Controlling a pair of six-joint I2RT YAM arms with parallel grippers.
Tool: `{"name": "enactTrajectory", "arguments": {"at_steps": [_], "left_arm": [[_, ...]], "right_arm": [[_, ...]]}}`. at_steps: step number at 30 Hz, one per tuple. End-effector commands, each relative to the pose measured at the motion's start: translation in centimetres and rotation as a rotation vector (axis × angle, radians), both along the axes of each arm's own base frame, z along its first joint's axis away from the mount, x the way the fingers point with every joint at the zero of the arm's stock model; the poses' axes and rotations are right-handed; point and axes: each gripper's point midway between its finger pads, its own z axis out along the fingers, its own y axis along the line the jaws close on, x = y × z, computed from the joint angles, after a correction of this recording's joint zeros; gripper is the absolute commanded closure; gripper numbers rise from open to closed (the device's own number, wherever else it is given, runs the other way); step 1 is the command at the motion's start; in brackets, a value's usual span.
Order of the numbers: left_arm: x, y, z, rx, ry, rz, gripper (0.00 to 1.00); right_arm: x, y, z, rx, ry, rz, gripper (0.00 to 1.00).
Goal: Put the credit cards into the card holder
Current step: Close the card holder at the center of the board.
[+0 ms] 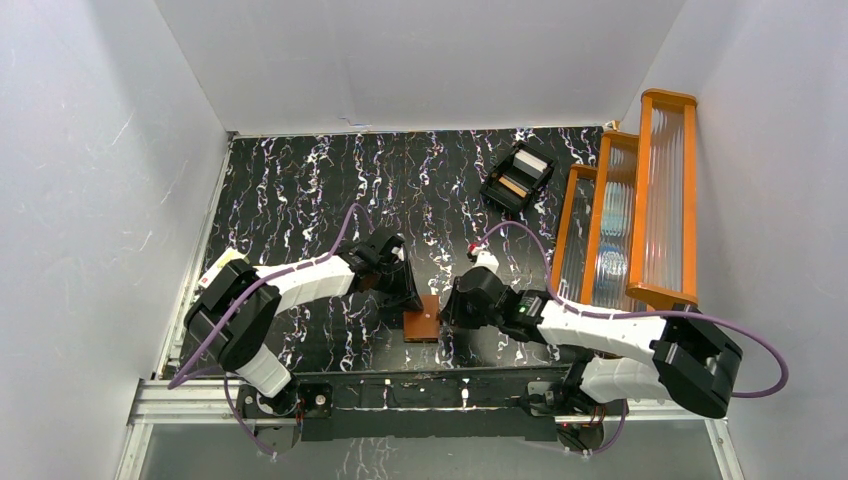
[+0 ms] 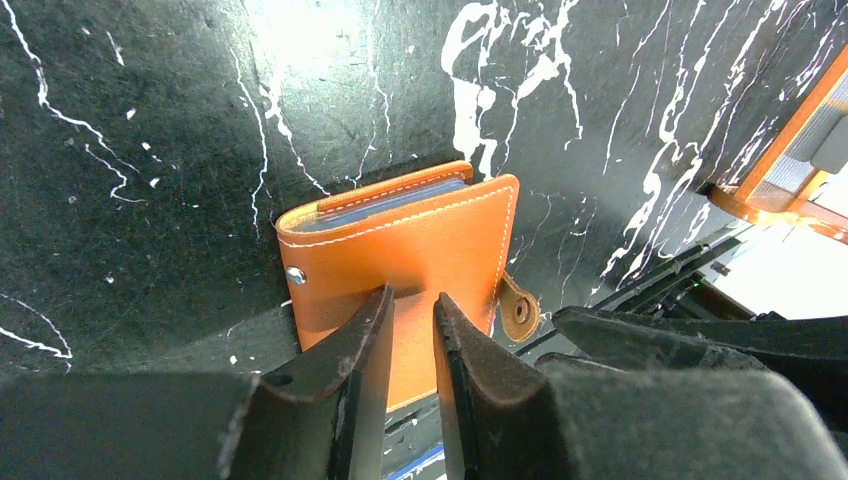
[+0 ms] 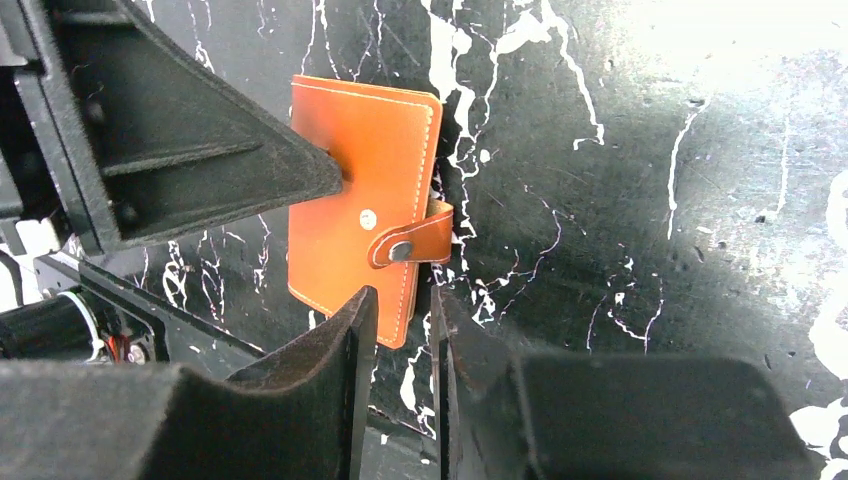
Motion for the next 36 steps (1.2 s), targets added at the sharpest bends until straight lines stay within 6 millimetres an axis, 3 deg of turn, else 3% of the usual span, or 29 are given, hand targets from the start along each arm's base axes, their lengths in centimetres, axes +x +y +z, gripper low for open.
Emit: {"name": "enactTrajectory", "arguments": {"at_steps": [1, 6, 11, 26, 36], "left_arm": [[-0.8, 1.6, -1.9, 0.105, 0.009, -0.015, 0.78], [-0.9, 2.0, -2.4, 0.130, 0.015, -0.014, 0.77], [-0.9, 1.9, -1.8, 0.115, 0.008, -0.005, 0.77], [-1.3, 1.6, -1.8, 0.096, 0.033, 0.008, 0.77], [-1.2, 1.2, 1.5, 0.043, 0.007, 0.022, 0.70]], "right_arm": [[0.8, 1.0, 0.9, 0.068, 0.010, -0.036, 0.68], [1.6, 1.1, 0.6, 0.117, 0.022, -0.051, 0.69], [2.1, 1.2, 0.6, 0.143, 0.035, -0.055, 0.76], [1.7, 3.1, -0.5, 0.174, 0.094, 0.005, 0.78], [1.4, 3.1, -1.6, 0.157, 0.119, 0.014, 0.81]]}}
